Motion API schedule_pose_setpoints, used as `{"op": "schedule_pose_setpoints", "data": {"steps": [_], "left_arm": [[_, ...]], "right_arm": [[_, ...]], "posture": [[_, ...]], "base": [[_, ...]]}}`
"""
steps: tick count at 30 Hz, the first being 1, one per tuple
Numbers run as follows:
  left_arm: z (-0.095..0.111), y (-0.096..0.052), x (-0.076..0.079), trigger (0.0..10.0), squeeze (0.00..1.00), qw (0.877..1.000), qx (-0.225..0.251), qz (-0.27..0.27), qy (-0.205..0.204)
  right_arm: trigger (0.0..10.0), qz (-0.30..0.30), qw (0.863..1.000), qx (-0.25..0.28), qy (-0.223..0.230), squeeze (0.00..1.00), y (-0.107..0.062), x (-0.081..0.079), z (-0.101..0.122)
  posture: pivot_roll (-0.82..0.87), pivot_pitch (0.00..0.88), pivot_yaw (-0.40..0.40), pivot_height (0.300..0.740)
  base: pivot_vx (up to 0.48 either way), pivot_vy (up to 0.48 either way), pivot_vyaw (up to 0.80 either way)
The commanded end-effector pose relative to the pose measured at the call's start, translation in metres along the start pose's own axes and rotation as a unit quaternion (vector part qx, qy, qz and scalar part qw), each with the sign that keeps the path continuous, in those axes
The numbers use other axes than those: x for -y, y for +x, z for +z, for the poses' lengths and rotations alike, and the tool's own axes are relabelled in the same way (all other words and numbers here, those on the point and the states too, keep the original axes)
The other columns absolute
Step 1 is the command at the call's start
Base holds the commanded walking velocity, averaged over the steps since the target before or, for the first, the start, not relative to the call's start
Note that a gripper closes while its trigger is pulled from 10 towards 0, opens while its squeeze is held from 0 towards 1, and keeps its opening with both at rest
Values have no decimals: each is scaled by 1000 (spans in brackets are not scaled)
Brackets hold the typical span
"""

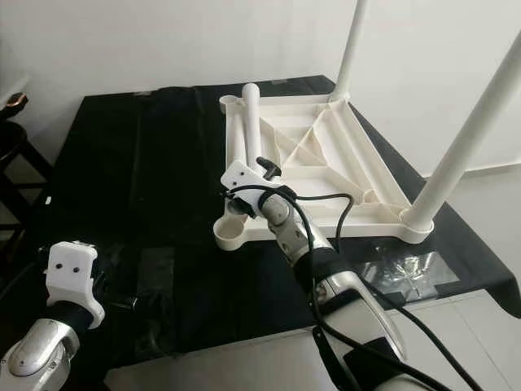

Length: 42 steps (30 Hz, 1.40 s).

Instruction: Building children table

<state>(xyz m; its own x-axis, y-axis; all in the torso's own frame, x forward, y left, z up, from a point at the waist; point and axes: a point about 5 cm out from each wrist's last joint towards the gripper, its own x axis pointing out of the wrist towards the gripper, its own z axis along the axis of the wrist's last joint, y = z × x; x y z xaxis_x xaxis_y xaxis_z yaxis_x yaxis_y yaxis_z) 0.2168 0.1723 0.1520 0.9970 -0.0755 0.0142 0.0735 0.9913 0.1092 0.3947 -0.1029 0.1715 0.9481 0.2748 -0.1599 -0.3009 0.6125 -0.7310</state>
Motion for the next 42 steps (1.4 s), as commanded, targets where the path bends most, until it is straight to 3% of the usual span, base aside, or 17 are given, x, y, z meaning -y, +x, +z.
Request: {"op": "schedule_pose_setpoints", "data": {"steps": [1,18,30,31,36,40,41,42], "left_arm": [[1,-3,0,10000,0,1000,-4,-3,0],[1,-2,2,10000,0,1000,-5,-3,-9],[0,0,1,10000,0,1000,-3,-1,-11],[0,1,0,10000,0,1000,-2,-1,-11],[0,3,0,10000,0,1000,-1,0,-9],[3,7,-8,10000,0,1000,6,10,-9],[3,7,-8,10000,0,1000,6,10,-9],[5,9,-12,10000,0,1000,12,17,-10]], "right_arm": [[0,-12,1000,7,-5,0,2,2,3],[0,-43,999,15,-15,0,3,12,-2],[0,-98,994,45,-2,0,2,35,9],[0,-135,989,55,11,0,1,48,13],[0,-164,984,65,20,0,-1,60,16],[0,-251,951,153,93,0,-11,96,43],[0,-251,951,153,93,0,-11,96,43],[0,-261,940,177,128,0,-15,102,48]], "posture": [[73,98,15,740],[55,92,12,740],[43,82,9,740],[40,74,8,740],[39,69,8,740],[52,48,19,740],[52,48,19,740],[57,42,15,740]], "base": [[0,0,0],[0,0,0],[0,0,0],[0,0,0],[0,0,0],[0,0,0],[0,0,0],[0,0,0]]}}
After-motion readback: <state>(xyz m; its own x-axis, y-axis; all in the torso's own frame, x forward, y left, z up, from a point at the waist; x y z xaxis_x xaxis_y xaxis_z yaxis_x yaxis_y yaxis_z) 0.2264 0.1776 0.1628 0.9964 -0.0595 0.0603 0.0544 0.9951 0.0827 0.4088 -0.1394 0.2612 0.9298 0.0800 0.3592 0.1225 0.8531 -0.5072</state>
